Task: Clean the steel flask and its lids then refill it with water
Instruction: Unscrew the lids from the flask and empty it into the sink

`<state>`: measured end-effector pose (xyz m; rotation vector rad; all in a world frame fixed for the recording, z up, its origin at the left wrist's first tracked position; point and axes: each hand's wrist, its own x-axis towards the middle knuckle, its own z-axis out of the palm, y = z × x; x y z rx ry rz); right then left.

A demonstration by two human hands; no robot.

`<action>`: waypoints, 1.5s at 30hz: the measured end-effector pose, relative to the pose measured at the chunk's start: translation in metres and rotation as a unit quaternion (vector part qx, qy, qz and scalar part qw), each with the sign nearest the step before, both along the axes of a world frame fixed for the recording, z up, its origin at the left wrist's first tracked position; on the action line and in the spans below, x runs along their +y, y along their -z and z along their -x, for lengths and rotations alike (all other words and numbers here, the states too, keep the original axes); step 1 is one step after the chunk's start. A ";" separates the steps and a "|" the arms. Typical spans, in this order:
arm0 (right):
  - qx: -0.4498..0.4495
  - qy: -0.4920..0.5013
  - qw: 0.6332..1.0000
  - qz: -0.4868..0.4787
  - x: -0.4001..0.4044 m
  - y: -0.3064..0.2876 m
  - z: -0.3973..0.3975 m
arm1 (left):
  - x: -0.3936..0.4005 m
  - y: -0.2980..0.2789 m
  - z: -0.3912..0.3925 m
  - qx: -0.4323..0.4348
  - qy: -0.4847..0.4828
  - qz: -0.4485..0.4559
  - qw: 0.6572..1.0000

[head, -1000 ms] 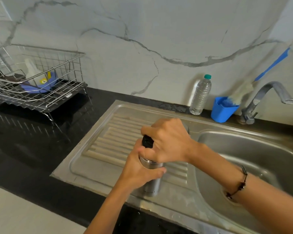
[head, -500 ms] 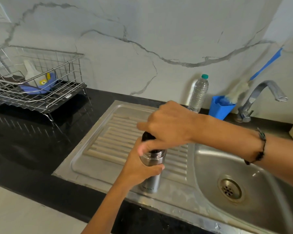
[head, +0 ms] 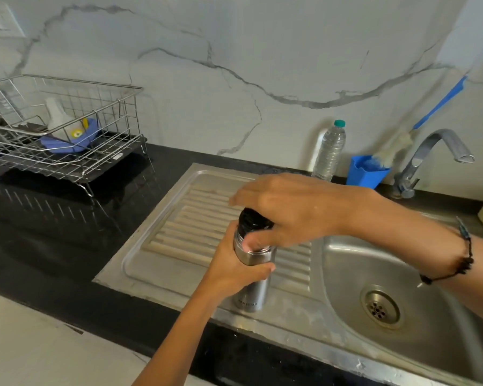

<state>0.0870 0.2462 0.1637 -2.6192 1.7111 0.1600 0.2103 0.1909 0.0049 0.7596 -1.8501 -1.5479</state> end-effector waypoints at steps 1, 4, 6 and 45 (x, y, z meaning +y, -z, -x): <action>0.049 0.021 0.998 0.034 -0.001 0.000 -0.002 | -0.001 0.000 0.000 -0.001 -0.002 0.004 1.000; 0.048 0.013 0.998 0.033 0.001 0.003 -0.007 | -0.003 0.002 0.000 -0.006 -0.002 0.013 1.000; -0.001 -0.021 1.000 -0.010 0.003 0.004 -0.006 | -0.003 0.003 0.001 -0.004 -0.005 0.017 1.000; -0.017 0.033 0.995 -0.087 -0.003 -0.001 0.003 | 0.001 0.000 0.000 0.003 0.011 0.009 1.000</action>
